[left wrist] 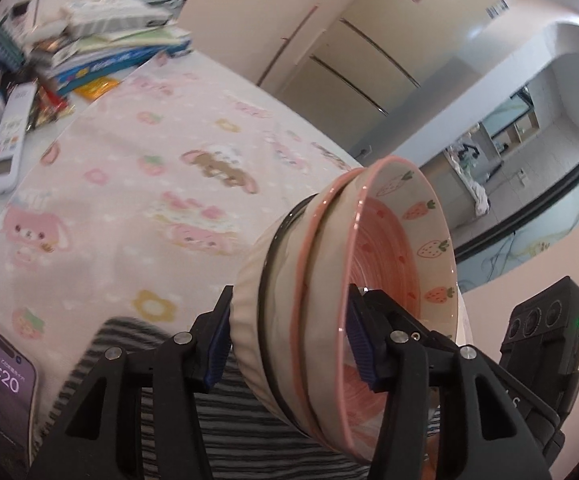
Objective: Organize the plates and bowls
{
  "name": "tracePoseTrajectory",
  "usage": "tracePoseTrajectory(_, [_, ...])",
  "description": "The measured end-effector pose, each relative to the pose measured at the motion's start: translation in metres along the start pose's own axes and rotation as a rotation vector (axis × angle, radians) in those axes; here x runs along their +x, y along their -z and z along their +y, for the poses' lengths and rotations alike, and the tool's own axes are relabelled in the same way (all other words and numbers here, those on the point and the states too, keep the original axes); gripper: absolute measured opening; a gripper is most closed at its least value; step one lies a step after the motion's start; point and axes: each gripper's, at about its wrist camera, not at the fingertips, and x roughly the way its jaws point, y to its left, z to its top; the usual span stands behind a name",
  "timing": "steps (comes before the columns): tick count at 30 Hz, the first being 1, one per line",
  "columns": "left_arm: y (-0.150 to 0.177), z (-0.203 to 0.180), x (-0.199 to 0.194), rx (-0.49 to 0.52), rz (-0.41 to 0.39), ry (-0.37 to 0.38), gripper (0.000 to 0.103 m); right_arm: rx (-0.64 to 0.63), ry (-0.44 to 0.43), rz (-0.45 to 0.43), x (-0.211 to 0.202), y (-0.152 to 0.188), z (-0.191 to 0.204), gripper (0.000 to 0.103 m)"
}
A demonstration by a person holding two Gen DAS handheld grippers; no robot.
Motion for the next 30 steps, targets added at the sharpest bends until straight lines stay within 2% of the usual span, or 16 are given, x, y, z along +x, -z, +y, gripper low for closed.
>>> tracePoseTrajectory(10, [0.0, -0.082, 0.009, 0.136, 0.027, 0.044, 0.05, 0.084, 0.002, -0.086, -0.076, -0.027, -0.04, 0.031])
tracePoseTrajectory(15, [0.01, -0.131, 0.023, 0.225, 0.023, 0.062, 0.051, 0.127, 0.0, -0.132, -0.115, -0.035, -0.076, 0.031])
tracePoseTrajectory(21, [0.025, -0.174, 0.066, 0.284, 0.13, 0.147, 0.052, 0.209, 0.091, -0.179, -0.155, -0.035, -0.125, 0.031])
tracePoseTrajectory(26, [0.043, -0.216, 0.102, 0.417, 0.213, 0.222, 0.054, 0.267, 0.181, -0.223, -0.183, -0.032, -0.163, 0.031])
tracePoseTrajectory(30, [0.057, -0.233, 0.126, 0.437, 0.261, 0.246, 0.054, 0.32, 0.212, -0.229, -0.193, -0.03, -0.191, 0.031])
